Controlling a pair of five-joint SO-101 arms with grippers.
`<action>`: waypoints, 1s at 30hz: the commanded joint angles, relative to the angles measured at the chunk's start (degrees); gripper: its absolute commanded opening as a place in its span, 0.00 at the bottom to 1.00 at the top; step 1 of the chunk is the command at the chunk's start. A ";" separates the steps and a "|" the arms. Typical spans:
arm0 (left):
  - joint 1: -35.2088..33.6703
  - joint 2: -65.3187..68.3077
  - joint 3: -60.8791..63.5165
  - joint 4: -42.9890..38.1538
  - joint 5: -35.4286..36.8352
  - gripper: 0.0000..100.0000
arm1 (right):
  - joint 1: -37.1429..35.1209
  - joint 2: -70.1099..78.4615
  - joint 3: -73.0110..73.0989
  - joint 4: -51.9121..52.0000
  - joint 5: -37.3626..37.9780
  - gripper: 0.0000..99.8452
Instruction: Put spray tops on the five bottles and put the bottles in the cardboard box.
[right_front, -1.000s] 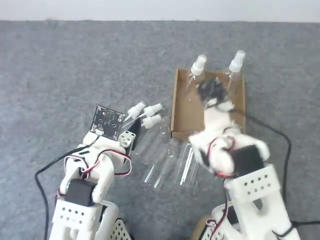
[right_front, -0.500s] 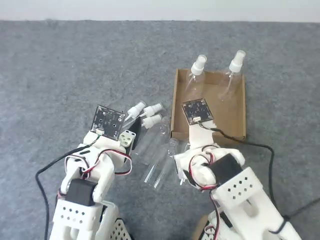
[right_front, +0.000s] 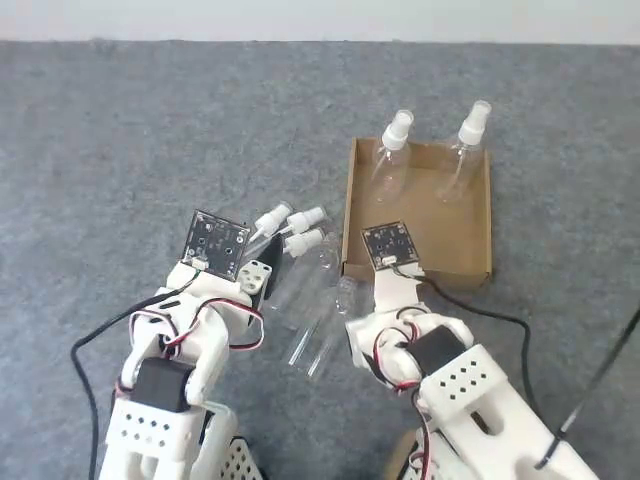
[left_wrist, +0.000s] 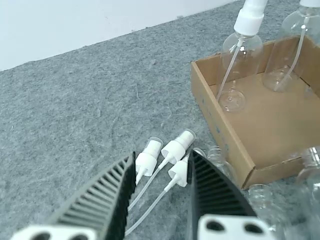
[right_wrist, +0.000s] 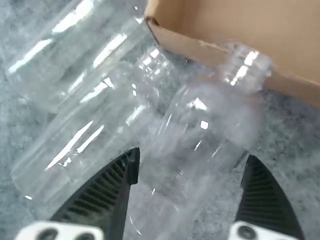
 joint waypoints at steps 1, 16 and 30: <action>-0.44 -0.88 -0.66 -1.49 -0.35 0.15 | 0.04 -2.24 -0.44 -0.75 -0.62 0.27; -0.53 -0.88 -0.66 -1.49 -0.44 0.15 | 0.31 -2.33 -0.79 -0.66 -0.26 0.13; -0.53 -0.88 -0.66 -1.58 -0.44 0.15 | 4.09 -2.33 -11.34 13.49 3.78 0.13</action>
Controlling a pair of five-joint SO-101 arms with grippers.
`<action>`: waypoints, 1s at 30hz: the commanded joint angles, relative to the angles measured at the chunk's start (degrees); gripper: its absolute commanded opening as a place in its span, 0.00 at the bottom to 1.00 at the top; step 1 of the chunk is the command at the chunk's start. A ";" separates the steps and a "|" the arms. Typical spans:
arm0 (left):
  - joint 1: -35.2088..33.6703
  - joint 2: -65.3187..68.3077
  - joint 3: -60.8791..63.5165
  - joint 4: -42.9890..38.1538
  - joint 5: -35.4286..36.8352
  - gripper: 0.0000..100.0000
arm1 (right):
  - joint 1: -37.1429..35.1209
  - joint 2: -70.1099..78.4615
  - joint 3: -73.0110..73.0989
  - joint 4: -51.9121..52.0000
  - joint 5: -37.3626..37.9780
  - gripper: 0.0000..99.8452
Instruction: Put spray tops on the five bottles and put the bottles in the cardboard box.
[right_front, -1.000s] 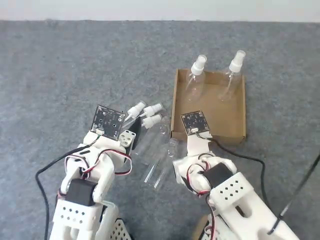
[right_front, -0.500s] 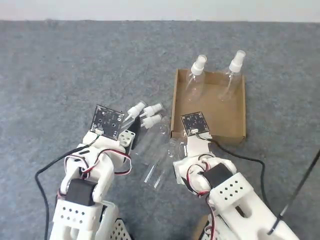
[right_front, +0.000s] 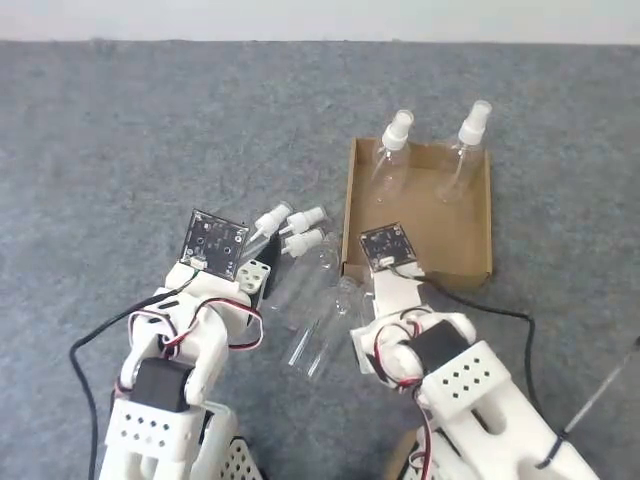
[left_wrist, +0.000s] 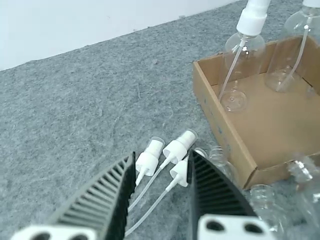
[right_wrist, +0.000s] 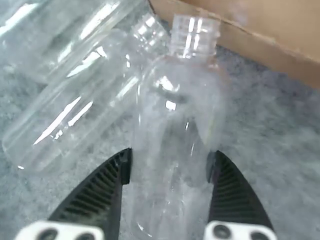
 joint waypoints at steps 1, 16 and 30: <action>-0.09 -0.88 -0.66 -1.58 -0.44 0.15 | 4.09 -2.33 -6.68 3.30 0.97 0.13; -0.09 -0.88 -0.57 -1.58 -0.26 0.15 | 7.25 -2.33 -33.85 26.86 10.46 0.13; -0.09 -0.88 -0.57 -1.41 -0.26 0.15 | 48.75 -1.54 -47.03 33.36 40.62 0.07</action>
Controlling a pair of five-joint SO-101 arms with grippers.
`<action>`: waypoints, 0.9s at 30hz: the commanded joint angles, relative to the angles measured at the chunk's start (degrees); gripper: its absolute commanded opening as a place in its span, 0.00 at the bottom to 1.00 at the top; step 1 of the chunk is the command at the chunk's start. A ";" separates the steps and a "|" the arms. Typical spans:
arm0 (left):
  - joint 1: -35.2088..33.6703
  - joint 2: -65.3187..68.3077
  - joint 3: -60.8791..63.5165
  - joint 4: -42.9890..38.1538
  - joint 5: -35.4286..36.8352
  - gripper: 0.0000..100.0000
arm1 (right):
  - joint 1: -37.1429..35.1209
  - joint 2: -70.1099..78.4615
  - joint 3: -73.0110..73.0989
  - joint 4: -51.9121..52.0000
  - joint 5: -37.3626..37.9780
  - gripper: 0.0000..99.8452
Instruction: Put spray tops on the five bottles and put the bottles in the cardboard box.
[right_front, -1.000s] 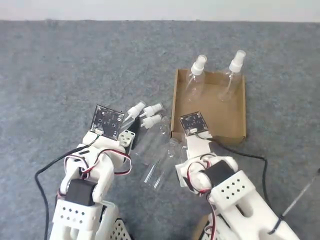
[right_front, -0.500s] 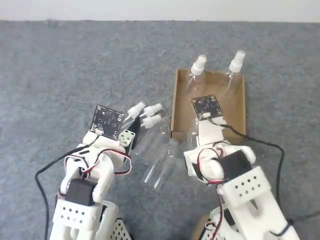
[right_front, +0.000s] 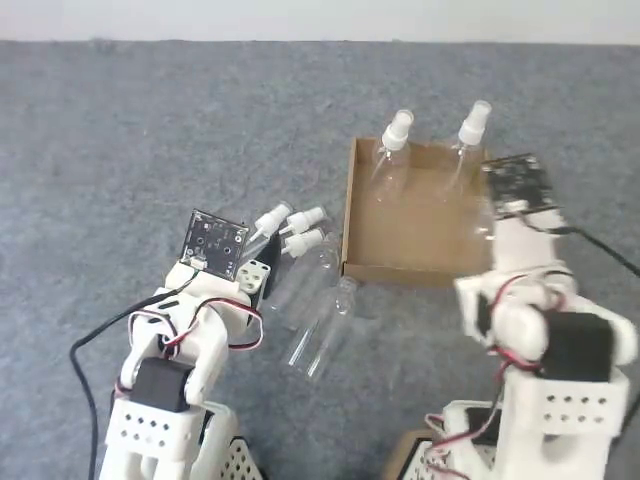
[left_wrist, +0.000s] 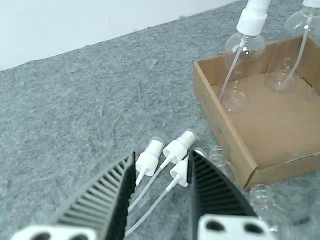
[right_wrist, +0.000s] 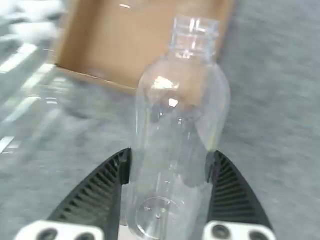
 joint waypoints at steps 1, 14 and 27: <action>-0.09 -0.88 -0.57 -1.41 -0.26 0.15 | 12.53 -0.84 -3.08 -1.71 9.41 0.04; -0.09 -0.88 -0.31 -1.32 -0.26 0.15 | 30.11 -0.84 33.14 -36.62 23.56 0.01; 0.00 -0.88 0.31 -1.58 -0.18 0.15 | 30.55 -1.01 44.40 -41.19 24.35 0.01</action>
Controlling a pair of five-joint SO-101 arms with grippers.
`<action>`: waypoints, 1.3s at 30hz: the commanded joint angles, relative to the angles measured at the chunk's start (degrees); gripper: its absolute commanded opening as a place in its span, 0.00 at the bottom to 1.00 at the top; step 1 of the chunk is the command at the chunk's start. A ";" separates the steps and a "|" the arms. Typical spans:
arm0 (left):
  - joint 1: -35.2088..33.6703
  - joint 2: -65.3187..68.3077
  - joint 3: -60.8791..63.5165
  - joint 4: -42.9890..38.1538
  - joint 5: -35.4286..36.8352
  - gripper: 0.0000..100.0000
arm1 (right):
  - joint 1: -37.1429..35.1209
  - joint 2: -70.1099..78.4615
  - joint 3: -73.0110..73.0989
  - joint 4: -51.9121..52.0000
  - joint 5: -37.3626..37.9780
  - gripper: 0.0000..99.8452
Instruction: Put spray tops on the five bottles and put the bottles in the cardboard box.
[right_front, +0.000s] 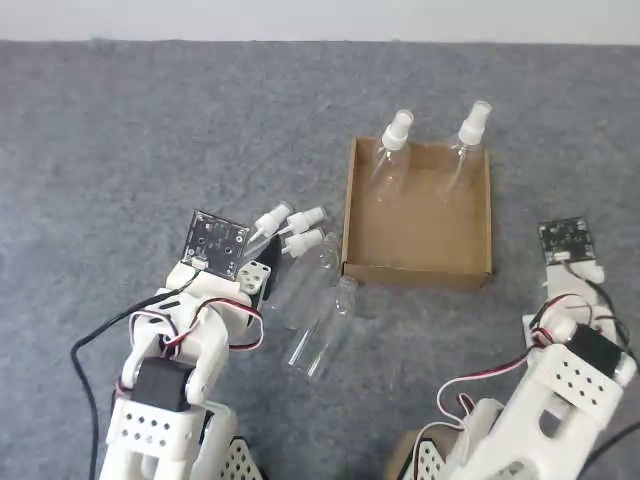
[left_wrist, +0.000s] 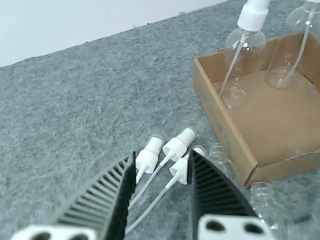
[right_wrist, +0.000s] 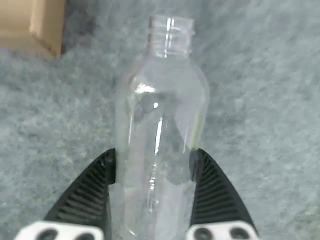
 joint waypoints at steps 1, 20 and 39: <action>0.00 -0.88 -0.22 -1.58 -0.18 0.15 | 0.66 -1.27 1.41 -1.45 0.35 0.01; 0.26 -0.88 -0.22 -1.67 -0.18 0.15 | 0.48 -1.10 0.53 4.18 -1.67 0.01; 0.00 -0.26 -7.96 8.44 -4.22 0.15 | 1.63 20.79 -24.97 12.62 2.11 0.01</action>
